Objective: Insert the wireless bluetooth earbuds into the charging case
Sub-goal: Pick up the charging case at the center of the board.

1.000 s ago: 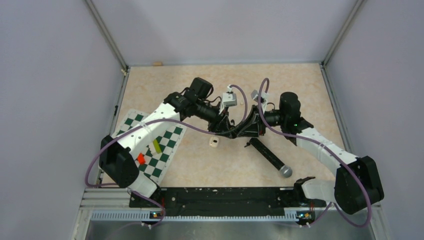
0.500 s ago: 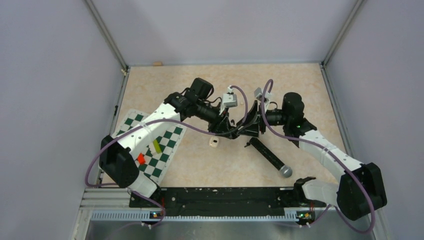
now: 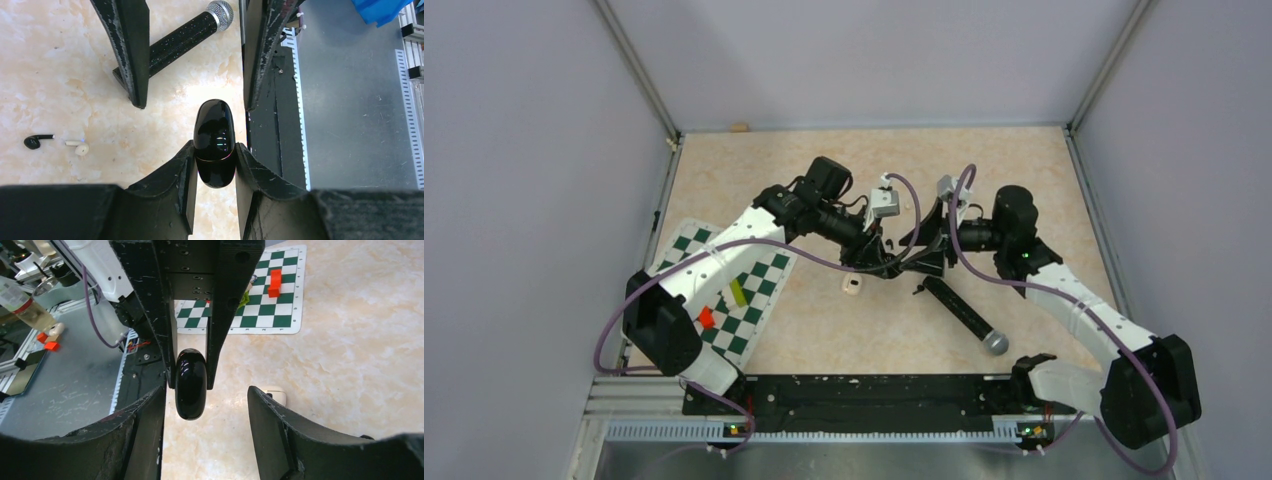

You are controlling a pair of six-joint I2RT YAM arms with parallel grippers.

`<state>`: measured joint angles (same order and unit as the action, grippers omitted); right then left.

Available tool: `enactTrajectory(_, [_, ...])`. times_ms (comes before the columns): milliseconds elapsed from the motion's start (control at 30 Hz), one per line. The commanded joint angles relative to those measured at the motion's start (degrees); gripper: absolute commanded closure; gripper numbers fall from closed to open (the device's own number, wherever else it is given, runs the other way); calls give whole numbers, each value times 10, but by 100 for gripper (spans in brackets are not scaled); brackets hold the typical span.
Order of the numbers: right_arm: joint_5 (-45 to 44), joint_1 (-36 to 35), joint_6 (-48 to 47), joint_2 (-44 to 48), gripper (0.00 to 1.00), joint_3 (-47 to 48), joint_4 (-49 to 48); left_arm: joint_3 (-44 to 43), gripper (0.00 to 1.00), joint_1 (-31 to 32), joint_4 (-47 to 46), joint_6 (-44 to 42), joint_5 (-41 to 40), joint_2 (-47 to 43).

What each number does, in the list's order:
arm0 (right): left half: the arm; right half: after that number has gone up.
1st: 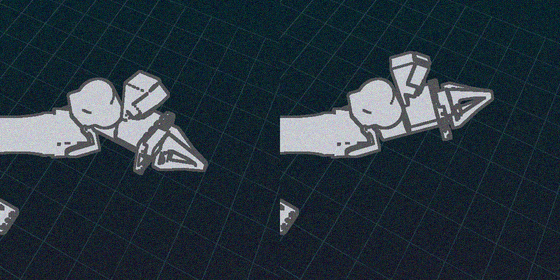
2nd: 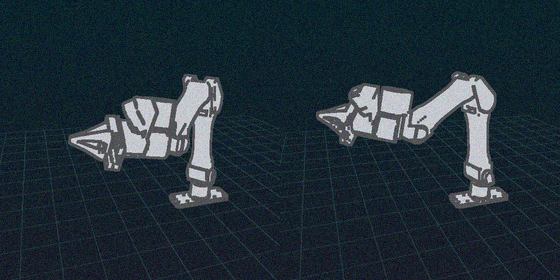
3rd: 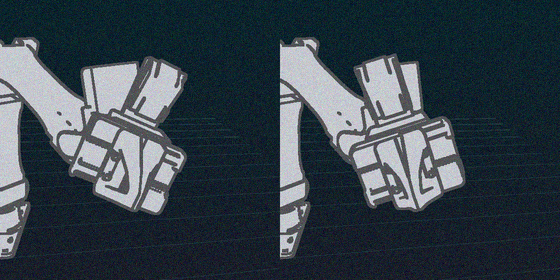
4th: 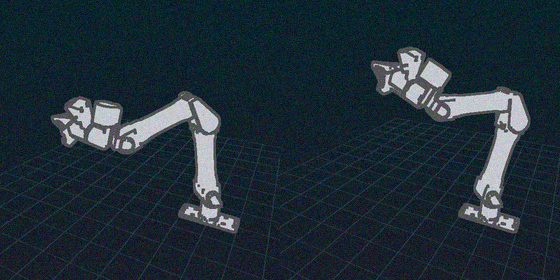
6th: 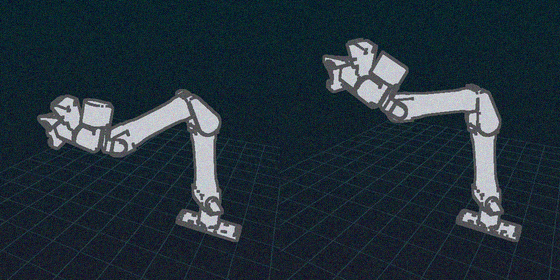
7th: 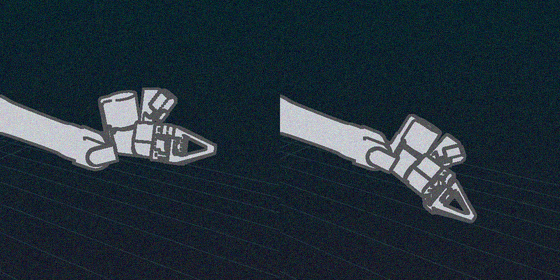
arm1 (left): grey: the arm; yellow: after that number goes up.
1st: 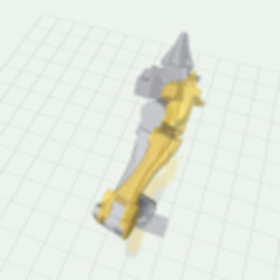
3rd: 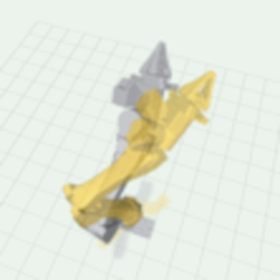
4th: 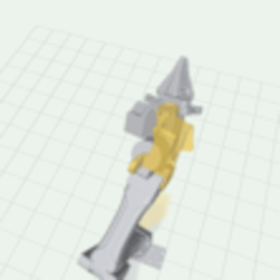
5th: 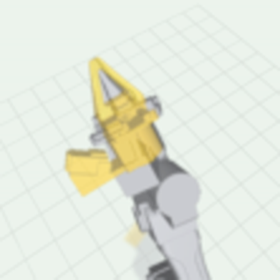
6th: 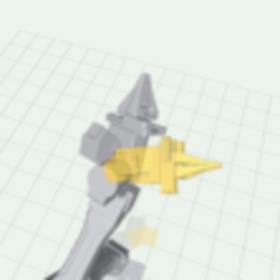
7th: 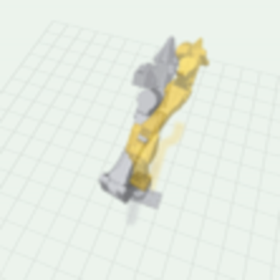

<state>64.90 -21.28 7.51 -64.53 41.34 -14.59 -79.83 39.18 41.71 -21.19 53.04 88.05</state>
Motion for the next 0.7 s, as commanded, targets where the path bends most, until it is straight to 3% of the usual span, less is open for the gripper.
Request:
enactTrajectory(0, [38,-11,-12,14,39,5,-21,-22,100,3,3,-11,15,-15])
enactTrajectory(467, [34,-35,-71,-22,39,21,49,-28,100,6,8,-16,15,-14])
enactTrajectory(667, [47,-40,-67,-28,50,23,50,-27,100,8,8,-17,11,-12])
